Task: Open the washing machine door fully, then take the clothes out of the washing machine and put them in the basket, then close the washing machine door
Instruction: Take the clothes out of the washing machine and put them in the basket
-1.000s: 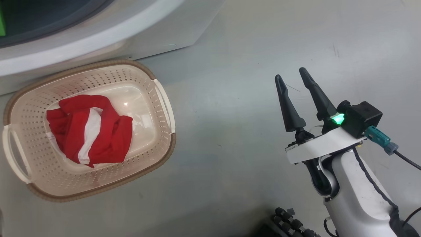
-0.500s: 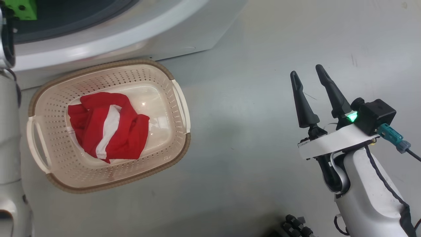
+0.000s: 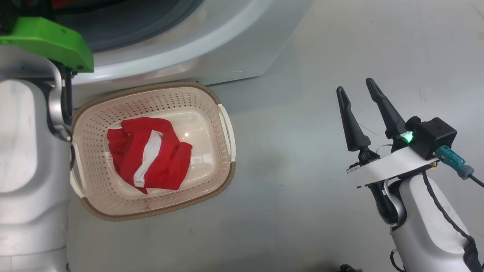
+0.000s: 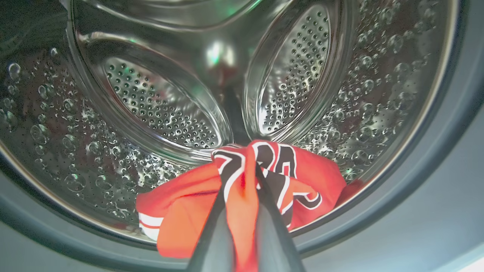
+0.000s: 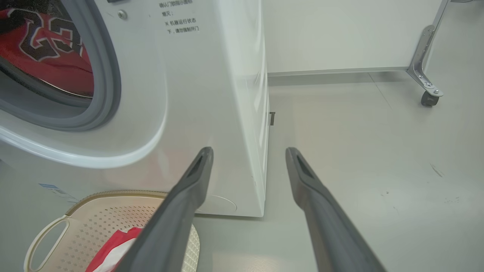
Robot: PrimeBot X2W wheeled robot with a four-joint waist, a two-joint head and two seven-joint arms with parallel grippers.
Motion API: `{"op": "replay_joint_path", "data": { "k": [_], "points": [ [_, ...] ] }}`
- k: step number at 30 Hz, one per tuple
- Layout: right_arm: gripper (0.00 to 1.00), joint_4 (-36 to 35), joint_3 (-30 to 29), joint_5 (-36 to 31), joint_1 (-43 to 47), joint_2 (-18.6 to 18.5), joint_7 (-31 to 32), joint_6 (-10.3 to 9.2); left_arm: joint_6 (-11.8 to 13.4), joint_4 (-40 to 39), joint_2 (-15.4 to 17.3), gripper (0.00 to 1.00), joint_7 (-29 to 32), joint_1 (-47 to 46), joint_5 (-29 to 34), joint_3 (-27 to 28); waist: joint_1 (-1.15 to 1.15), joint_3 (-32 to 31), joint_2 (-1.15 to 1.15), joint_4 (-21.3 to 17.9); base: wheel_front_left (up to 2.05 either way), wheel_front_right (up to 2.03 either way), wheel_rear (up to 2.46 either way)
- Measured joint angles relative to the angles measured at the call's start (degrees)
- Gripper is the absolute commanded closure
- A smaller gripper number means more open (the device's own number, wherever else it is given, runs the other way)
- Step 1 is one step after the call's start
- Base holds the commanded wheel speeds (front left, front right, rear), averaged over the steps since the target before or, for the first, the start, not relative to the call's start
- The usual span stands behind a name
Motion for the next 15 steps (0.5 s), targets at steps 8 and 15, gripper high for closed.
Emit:
{"op": "replay_joint_path", "data": {
  "k": [8, 15],
  "points": [
    [0.00, 0.60, -0.80, -0.98, 2.59, -0.83, 0.00, -0.02, 0.44, -2.96, -2.82, 1.00, -6.72, 8.39, -0.58, 0.09, 0.00, -3.77, 0.00, 1.98, 0.00, 0.00, 0.00],
    [0.00, 0.96, -0.90, -1.09, 5.00, -1.13, 0.00, -0.07, 0.48, -5.71, -3.93, 1.00, -10.37, 15.60, -0.86, -0.25, 0.00, -7.44, 0.00, 3.93, 0.00, 0.00, 0.00]
  ]
}}
